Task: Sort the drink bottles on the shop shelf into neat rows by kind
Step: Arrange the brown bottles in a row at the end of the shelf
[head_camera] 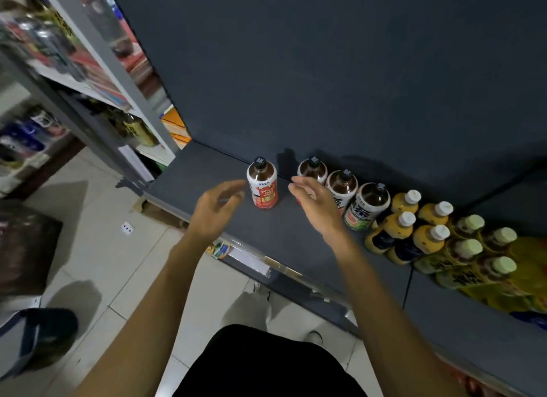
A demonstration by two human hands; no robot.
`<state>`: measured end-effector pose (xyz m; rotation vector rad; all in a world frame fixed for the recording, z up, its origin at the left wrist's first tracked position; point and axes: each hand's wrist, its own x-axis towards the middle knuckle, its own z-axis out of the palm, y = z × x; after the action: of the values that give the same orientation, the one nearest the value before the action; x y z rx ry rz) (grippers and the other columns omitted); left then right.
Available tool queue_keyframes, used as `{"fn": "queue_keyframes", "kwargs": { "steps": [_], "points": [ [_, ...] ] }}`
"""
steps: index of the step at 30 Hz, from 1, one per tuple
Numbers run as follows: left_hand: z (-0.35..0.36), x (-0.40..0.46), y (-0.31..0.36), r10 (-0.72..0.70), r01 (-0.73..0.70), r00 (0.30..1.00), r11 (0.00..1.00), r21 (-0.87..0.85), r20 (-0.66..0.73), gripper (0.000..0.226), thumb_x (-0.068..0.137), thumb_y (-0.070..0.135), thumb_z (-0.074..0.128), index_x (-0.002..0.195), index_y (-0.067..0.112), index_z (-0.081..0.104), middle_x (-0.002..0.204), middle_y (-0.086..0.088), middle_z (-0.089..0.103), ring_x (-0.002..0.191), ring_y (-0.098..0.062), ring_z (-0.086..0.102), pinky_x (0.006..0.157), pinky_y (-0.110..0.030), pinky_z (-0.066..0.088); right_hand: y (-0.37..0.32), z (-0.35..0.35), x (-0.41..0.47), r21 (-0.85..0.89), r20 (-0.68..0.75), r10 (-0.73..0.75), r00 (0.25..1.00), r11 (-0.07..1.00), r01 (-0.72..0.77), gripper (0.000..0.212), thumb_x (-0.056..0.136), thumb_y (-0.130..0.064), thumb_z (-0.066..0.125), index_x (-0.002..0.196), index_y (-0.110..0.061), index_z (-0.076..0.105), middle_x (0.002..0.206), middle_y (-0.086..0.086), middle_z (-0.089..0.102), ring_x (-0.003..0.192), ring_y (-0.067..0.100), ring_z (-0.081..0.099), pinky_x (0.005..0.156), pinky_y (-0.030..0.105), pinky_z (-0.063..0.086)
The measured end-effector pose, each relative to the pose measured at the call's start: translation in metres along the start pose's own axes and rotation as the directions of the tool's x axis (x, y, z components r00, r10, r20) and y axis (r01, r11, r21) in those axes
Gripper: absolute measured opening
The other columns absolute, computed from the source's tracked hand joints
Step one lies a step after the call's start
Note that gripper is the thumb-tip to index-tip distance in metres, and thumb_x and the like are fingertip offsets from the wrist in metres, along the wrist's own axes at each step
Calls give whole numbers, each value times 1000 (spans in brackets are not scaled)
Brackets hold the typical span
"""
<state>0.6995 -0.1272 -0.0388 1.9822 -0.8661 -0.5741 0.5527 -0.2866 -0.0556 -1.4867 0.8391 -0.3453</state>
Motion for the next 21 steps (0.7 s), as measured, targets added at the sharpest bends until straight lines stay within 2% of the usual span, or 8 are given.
{"fn": "queue_keyframes", "kwargs": {
  "steps": [3, 5, 7, 11, 14, 16, 18, 21],
  "points": [
    [-3, 29, -17, -5, 5, 1000, 1000, -16, -4, 28, 98, 13, 51, 124, 12, 61, 122, 3, 61, 112, -12, 57, 95, -25, 43, 1, 2, 26, -52, -142, -23, 990, 999, 16, 26, 93, -23, 61, 117, -12, 66, 105, -10, 66, 91, -10, 60, 79, 6, 45],
    [-8, 52, -34, -54, 53, 998, 996, -68, -11, 25, 96, 10, 55, 119, 13, 63, 117, 1, 64, 108, -13, 60, 98, -34, 47, 3, 1, 46, -75, -252, -29, 967, 997, 11, 22, 93, -17, 62, 112, -9, 67, 100, -4, 68, 77, -12, 61, 69, 3, 44],
    [-11, 73, -49, -97, 96, 995, 992, -86, -11, 25, 94, 10, 58, 118, 13, 63, 116, -2, 65, 106, -16, 62, 100, -41, 48, 3, 1, 63, -140, -327, -26, 945, 990, -21, 24, 90, -19, 65, 112, -13, 66, 99, -1, 69, 74, -1, 63, 70, 10, 47],
    [-4, 108, -60, -143, 152, 981, 987, -56, 129, 39, 90, 13, 64, 128, 11, 55, 126, -6, 61, 112, -21, 59, 97, -33, 46, 11, 1, 93, -222, -415, 48, 908, 963, -152, 41, 84, -14, 68, 123, -14, 57, 119, 9, 62, 98, 19, 63, 88, 27, 48],
    [11, 135, -73, -162, 168, 957, 986, -6, 242, 49, 83, 23, 73, 128, 23, 54, 126, -4, 61, 114, -22, 58, 99, -42, 48, 18, 5, 105, -249, -427, 134, 894, 933, -259, 49, 83, -14, 68, 130, -15, 52, 124, 6, 61, 110, 21, 60, 96, 31, 47],
    [22, 145, -85, -163, 162, 953, 986, 25, 256, 56, 80, 30, 76, 130, 28, 52, 126, -1, 58, 118, -22, 54, 101, -46, 46, 25, 10, 105, -239, -413, 141, 900, 936, -256, 52, 84, -10, 67, 133, -16, 49, 122, 4, 62, 108, 23, 63, 96, 33, 49],
    [29, 151, -91, -162, 151, 959, 986, 67, 233, 62, 80, 32, 76, 134, 25, 48, 126, 1, 52, 122, -19, 44, 104, -38, 38, 33, 16, 106, -213, -447, 131, 885, 945, -248, 61, 84, -6, 67, 139, -16, 43, 127, 4, 60, 111, 25, 62, 98, 39, 50],
    [34, 161, -99, -134, 123, 959, 991, 61, 249, 63, 79, 34, 76, 134, 22, 48, 131, -5, 52, 125, -23, 42, 102, -37, 37, 39, 21, 112, -225, -497, 111, 861, 941, -251, 73, 83, -10, 72, 146, -13, 36, 135, 6, 50, 116, 20, 55, 102, 34, 45]
  ]
}}
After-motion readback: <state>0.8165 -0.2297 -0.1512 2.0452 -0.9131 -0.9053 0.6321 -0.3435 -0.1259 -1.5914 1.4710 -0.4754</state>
